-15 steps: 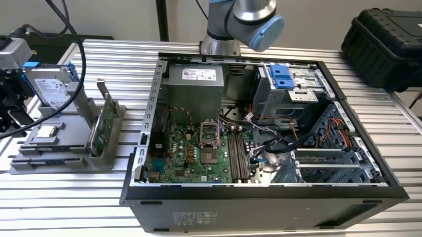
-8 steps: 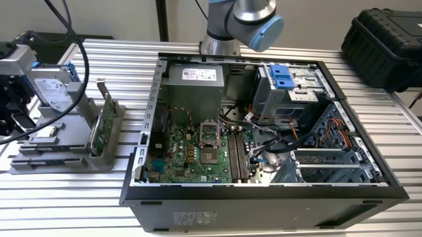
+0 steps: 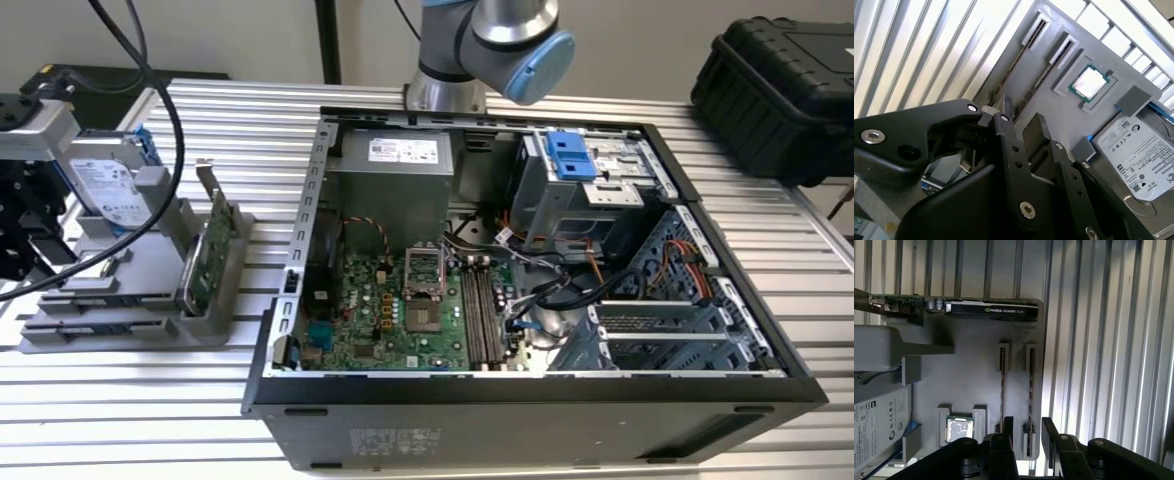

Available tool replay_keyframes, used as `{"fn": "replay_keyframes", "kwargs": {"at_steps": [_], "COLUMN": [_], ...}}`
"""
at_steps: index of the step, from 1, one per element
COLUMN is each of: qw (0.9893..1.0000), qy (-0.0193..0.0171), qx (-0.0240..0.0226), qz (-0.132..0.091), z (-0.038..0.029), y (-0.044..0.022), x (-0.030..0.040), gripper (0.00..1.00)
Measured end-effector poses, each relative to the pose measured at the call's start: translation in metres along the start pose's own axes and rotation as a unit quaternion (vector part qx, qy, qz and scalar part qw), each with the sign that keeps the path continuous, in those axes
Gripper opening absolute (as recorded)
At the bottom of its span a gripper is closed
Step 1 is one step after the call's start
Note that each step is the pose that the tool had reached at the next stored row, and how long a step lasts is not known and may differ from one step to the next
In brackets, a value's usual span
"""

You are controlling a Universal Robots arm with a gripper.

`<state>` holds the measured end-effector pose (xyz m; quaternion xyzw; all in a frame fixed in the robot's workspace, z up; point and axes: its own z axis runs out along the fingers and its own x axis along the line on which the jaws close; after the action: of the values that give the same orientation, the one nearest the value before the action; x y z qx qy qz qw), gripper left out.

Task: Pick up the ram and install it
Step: 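Pick up the ram and move it above insertion slot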

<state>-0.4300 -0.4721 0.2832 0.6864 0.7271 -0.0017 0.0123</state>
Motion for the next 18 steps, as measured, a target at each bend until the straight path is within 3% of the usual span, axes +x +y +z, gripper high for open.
{"fn": "replay_keyframes", "kwargs": {"at_steps": [9, 18], "qw": [1.0, 1.0], "qy": [0.0001, 0.0], "qx": [-0.0002, -0.0001], "qz": [0.0, 0.0], "z": [0.002, 0.0141], "y": [0.0008, 0.0025], "x": [-0.0005, -0.0008], "gripper": [1.0, 1.0]}}
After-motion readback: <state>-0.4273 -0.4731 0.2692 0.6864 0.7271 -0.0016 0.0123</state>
